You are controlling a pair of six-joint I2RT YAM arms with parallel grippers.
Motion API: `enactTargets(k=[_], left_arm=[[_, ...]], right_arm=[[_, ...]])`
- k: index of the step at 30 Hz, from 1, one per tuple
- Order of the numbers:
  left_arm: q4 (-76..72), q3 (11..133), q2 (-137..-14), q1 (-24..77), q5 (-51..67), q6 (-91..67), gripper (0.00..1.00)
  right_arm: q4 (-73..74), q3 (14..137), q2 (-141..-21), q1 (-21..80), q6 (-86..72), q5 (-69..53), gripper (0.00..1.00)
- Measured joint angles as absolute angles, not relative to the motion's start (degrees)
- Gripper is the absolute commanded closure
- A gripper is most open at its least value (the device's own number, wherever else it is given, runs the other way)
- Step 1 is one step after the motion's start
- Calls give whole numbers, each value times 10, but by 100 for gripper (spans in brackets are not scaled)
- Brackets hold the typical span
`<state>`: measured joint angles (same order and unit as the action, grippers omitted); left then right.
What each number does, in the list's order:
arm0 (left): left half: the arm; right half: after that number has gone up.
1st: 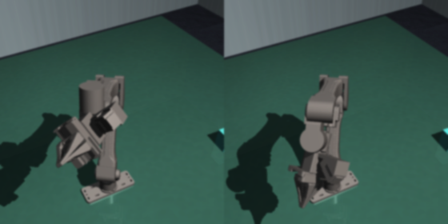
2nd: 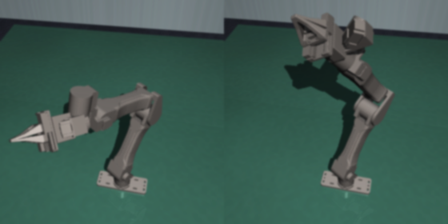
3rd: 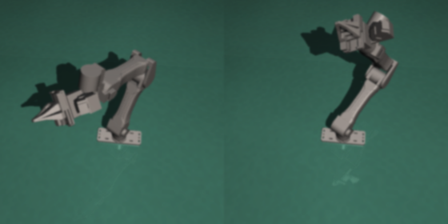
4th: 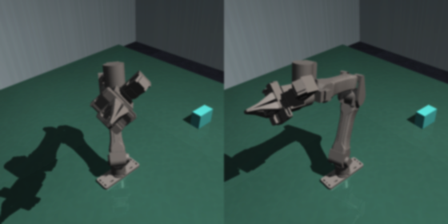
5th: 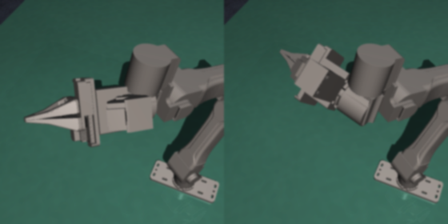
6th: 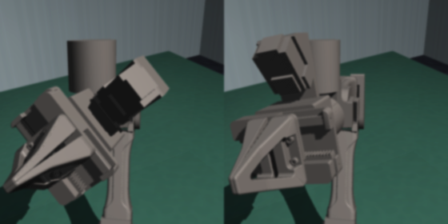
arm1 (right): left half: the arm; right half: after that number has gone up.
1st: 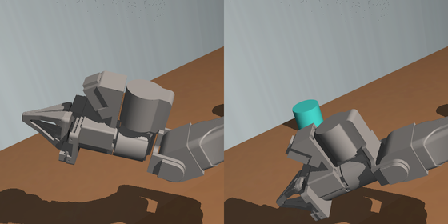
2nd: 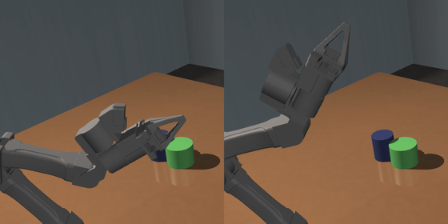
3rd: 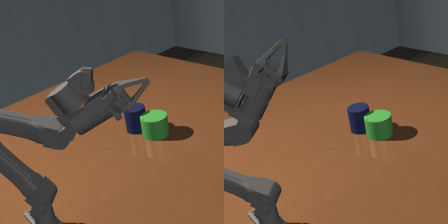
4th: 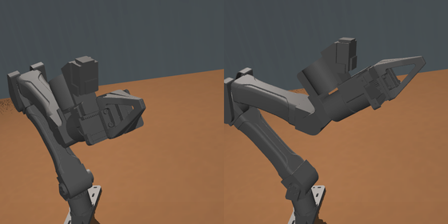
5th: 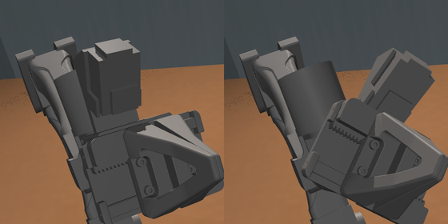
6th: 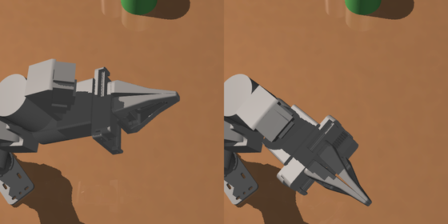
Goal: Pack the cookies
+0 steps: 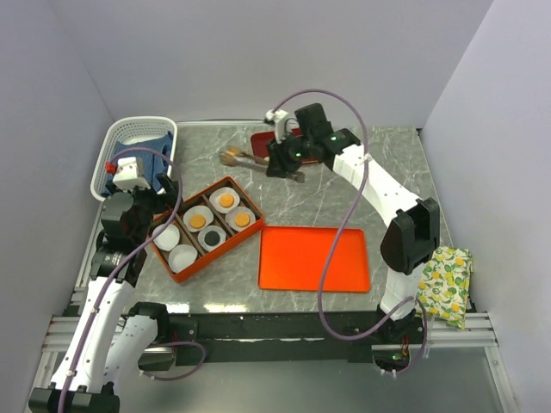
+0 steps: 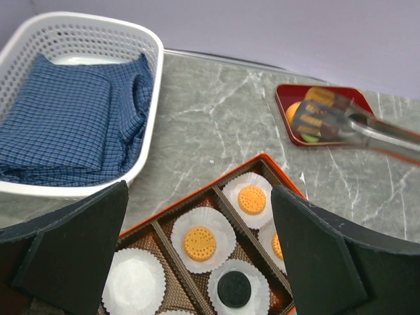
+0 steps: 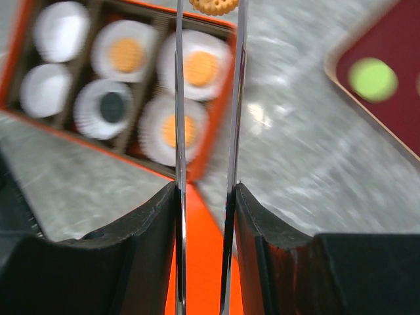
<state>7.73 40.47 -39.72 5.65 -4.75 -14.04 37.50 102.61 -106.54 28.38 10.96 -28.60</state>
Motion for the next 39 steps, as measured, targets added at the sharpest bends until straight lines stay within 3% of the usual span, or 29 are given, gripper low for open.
enactTargets(k=[10,18,39], left_arm=[[66,382,-322,57,-120,-143,4],[62,382,-315,57,-140,-143,4],[62,382,-321,57,-138,-143,3]], right_arm=[[382,1036,-1065,431,136,-311,78],[404,1117,-1162,513,151,-300,76],[439,1235,-1281,554,155,-237,70]])
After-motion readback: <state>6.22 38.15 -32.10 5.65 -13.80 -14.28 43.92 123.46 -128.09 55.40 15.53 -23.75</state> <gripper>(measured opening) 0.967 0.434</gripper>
